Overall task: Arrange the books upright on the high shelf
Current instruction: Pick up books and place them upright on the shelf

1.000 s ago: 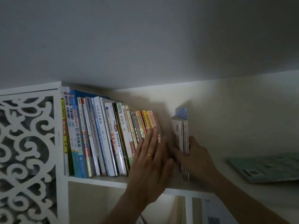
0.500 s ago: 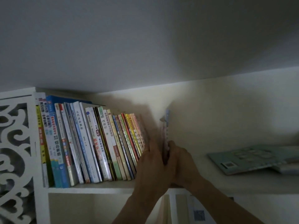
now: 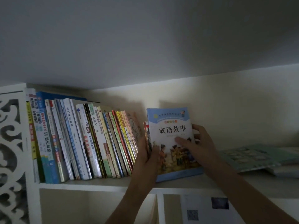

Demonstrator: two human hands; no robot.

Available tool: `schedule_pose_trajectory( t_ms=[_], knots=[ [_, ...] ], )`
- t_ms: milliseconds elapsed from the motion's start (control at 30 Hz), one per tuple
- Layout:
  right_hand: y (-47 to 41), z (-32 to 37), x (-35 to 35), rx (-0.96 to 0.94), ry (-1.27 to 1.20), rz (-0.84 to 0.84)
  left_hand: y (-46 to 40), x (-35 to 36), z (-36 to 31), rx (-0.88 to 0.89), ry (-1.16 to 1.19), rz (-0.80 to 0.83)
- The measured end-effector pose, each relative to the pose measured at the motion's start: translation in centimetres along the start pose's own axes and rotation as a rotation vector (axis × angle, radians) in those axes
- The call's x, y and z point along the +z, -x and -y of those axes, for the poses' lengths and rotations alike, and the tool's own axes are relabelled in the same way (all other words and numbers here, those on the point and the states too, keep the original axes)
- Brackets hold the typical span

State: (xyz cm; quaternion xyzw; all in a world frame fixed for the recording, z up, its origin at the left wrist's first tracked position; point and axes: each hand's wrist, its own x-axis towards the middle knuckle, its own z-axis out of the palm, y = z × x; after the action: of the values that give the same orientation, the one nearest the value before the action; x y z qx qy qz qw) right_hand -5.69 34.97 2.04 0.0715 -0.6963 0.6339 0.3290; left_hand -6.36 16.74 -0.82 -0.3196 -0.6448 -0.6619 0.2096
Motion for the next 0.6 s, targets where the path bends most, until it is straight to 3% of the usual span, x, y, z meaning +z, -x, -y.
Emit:
schedule_pose_trajectory(
  t_ms=[167,267,367,500,600],
  knots=[
    [0.0,-0.7,-0.7,-0.048,-0.05,-0.086,0.1,-0.2,-0.2,0.034,0.14,0.072],
    [-0.3,-0.8,-0.8,-0.011,-0.103,-0.124,0.7,-0.5,-0.2,0.075,0.084,0.007],
    [-0.5,-1.0,-0.1,0.017,-0.136,-0.048,1.7,-0.7,-0.1,0.118,0.001,-0.129],
    [-0.4,-0.6,0.8,-0.044,-0.172,0.08,2.0,-2.3,-0.4,0.004,0.111,-0.161],
    [-0.2,-0.6,1.6,-0.06,-0.125,0.1,2.2,-3.2,-1.0,0.029,0.028,-0.213]
  ],
)
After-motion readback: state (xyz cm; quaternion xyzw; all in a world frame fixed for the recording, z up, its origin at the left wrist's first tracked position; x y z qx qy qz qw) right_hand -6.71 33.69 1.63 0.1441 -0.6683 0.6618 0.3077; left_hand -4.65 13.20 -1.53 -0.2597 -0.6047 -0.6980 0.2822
